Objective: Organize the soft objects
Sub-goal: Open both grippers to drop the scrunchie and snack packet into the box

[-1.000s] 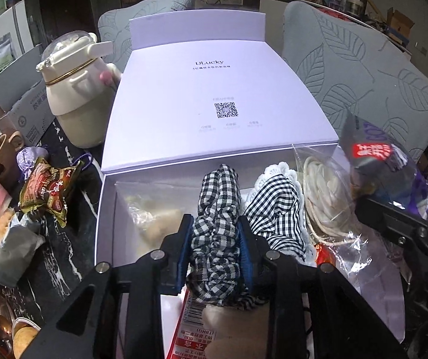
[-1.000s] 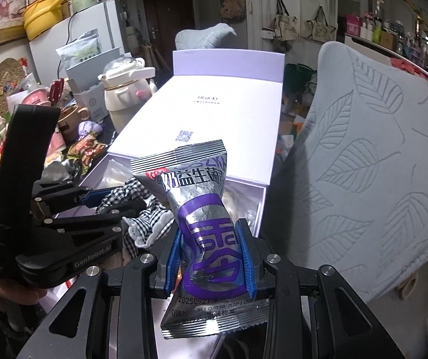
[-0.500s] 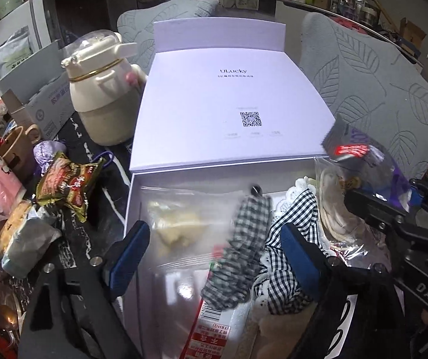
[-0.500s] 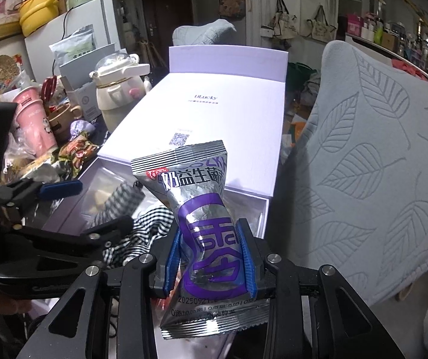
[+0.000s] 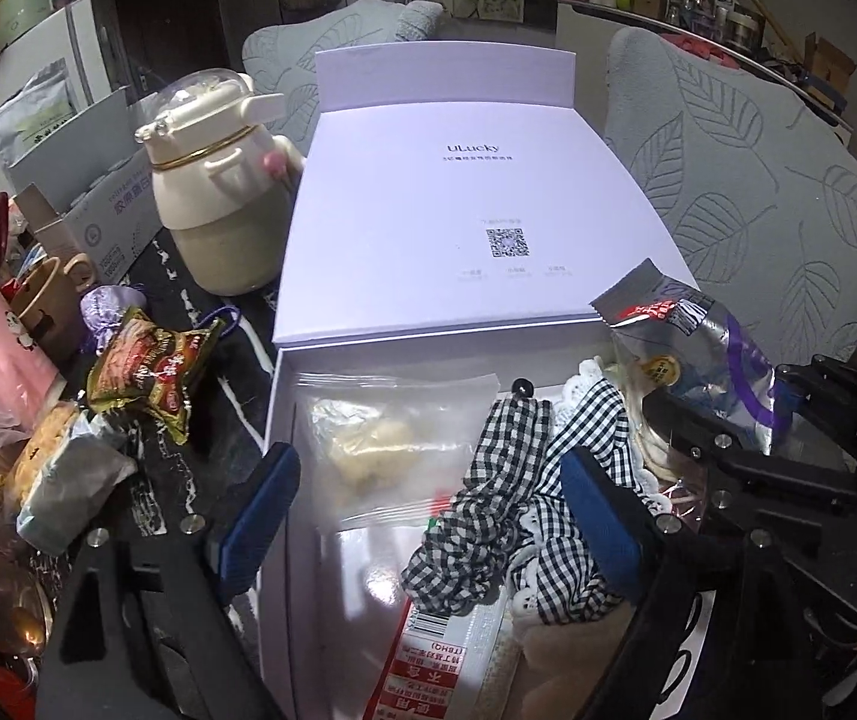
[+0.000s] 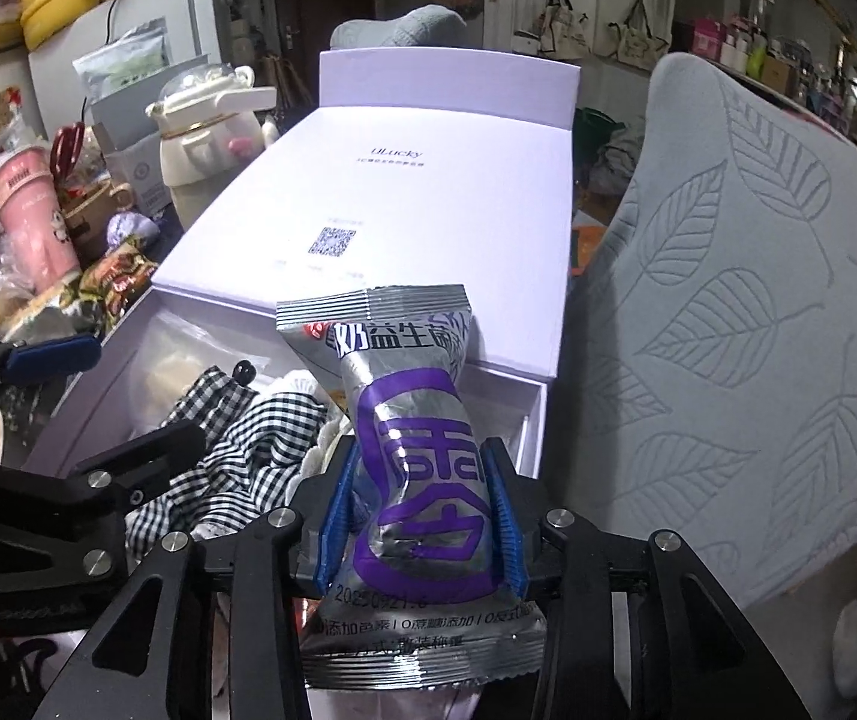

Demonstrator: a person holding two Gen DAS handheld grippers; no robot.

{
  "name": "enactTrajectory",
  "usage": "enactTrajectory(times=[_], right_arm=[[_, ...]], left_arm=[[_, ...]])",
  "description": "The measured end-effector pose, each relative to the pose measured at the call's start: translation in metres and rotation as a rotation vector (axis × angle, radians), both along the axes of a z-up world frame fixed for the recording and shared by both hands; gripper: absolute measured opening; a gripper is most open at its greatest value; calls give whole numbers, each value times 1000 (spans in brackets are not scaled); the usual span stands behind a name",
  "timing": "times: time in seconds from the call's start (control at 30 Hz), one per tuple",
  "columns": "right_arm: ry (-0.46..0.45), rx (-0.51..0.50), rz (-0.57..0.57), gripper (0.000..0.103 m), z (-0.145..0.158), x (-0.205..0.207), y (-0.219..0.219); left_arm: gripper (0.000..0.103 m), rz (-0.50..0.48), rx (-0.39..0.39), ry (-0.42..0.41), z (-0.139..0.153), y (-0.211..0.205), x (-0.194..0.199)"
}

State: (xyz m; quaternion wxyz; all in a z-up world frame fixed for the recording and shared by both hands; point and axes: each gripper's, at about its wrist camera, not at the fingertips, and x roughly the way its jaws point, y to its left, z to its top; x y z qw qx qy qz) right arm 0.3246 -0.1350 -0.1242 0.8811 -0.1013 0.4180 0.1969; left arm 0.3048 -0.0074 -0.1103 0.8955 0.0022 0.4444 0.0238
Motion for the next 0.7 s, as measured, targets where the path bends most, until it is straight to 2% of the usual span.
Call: enactTrajectory(times=[0.07, 0.13, 0.43, 0.53, 0.7], right_arm=[[5, -7, -3, 43, 0, 1, 1], [11, -10, -10, 52, 1, 1, 1], [38, -1, 8, 70, 9, -9, 2], [35, 13, 6, 74, 16, -14, 0], [12, 12, 5, 74, 31, -23, -2]], left_arm=[[89, 0, 5, -4, 2, 0, -2], [89, 8, 12, -9, 5, 2, -4], [89, 30, 46, -34, 21, 10, -15], [89, 34, 47, -41, 27, 12, -19], [89, 41, 58, -54, 39, 10, -27]])
